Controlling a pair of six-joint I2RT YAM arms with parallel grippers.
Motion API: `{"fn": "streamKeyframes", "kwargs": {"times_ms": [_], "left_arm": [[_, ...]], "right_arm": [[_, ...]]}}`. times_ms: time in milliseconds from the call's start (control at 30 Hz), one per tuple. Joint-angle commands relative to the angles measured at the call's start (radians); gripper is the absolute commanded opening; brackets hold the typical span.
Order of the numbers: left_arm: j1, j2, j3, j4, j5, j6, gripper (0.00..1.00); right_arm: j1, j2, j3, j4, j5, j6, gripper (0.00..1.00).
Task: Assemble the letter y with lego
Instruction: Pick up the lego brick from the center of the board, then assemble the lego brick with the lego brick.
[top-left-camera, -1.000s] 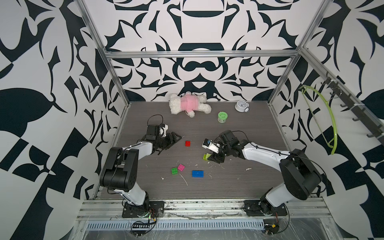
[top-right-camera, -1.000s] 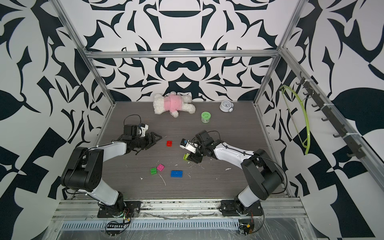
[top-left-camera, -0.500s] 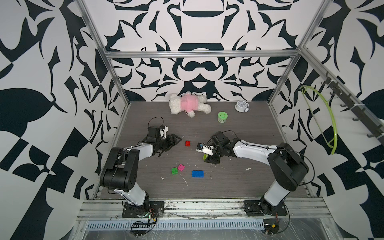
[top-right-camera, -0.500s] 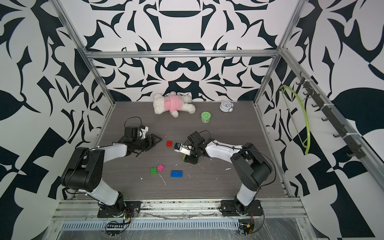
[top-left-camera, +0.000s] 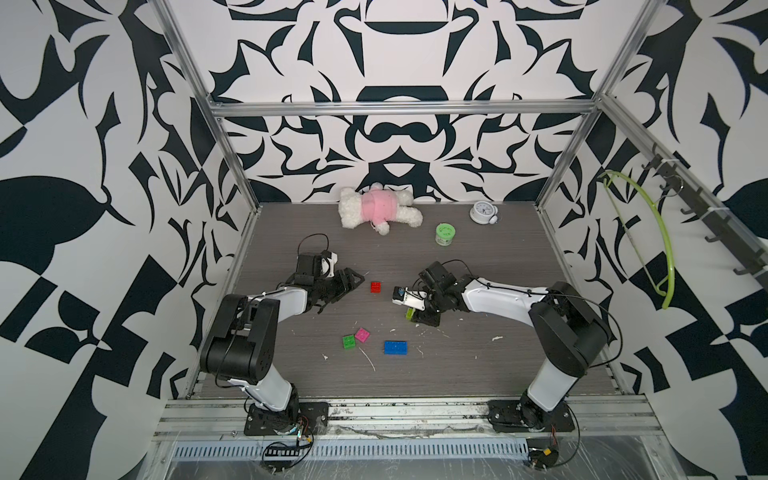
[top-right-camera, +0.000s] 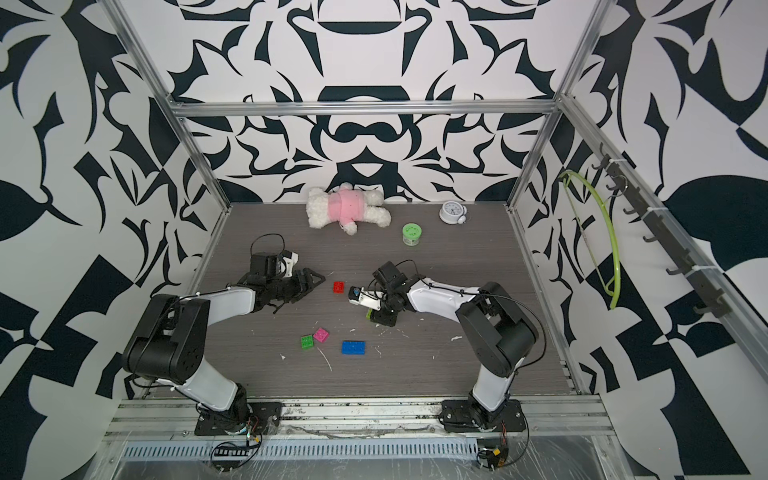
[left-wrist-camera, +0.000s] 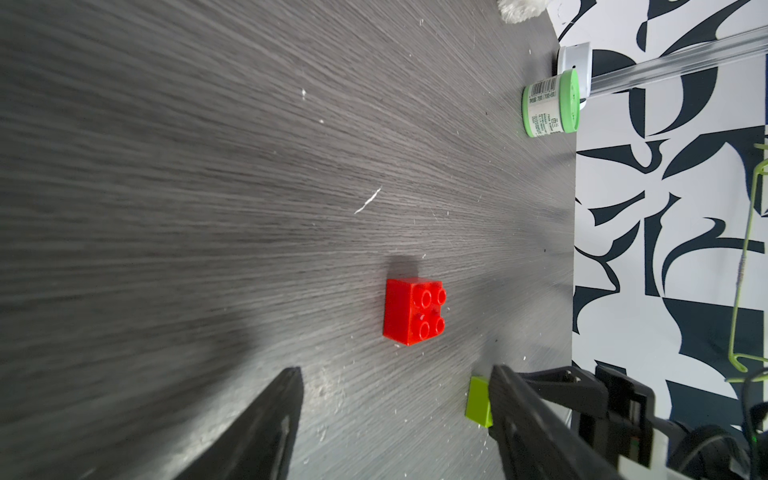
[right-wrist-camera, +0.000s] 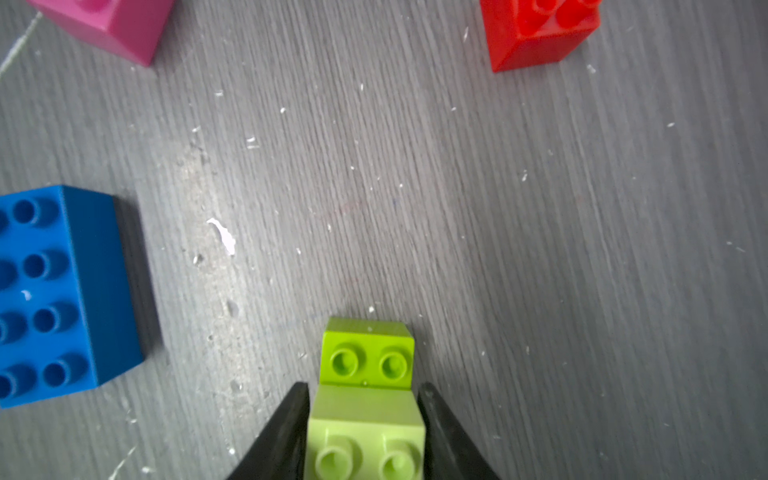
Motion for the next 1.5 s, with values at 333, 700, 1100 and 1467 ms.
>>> {"fn": "streamKeyframes", "kwargs": {"times_ms": [333, 700, 1100, 1467], "left_arm": [[-0.012, 0.002, -0.03, 0.011, -0.003, 0.006, 0.75], [-0.01, 0.048, -0.024, 0.073, 0.061, -0.005, 0.77], [0.008, 0.112, -0.039, 0.158, 0.135, -0.045, 0.73], [0.009, 0.178, -0.043, 0.232, 0.149, -0.063, 0.73]], "right_arm": [[0.01, -0.003, 0.061, -0.019, -0.002, -0.016, 0.32], [0.008, 0.138, 0.394, -0.184, -0.04, -0.156, 0.31], [0.008, 0.35, 0.71, -0.342, -0.09, -0.192, 0.3], [0.01, 0.42, 0.797, -0.372, -0.094, -0.192, 0.3]]}}
